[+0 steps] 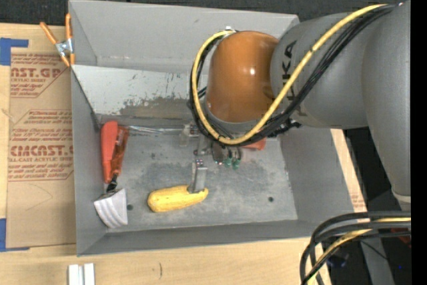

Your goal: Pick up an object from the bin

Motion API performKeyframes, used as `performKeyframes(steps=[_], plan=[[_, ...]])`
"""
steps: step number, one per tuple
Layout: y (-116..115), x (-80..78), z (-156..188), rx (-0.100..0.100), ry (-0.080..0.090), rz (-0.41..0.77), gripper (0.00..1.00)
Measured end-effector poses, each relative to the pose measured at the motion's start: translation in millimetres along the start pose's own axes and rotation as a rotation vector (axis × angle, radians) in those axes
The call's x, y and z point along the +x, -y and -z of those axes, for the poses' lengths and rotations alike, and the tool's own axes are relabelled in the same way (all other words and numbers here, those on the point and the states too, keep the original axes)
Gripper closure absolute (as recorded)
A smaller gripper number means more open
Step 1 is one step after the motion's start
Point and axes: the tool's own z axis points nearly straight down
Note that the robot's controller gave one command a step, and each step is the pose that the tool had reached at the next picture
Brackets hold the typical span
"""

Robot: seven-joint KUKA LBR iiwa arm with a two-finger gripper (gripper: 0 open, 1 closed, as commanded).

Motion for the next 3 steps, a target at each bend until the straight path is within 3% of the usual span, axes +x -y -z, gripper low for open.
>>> performKeyframes(steps=[1,2,3], plan=[[0,-1.8,4,-0.001,0.007,-0.001,0.00],[5,17.7,-35,-0.001,0.011,0.061,0.00],[-4,21.5,-80,0.000,0.008,0.228,0.00]])
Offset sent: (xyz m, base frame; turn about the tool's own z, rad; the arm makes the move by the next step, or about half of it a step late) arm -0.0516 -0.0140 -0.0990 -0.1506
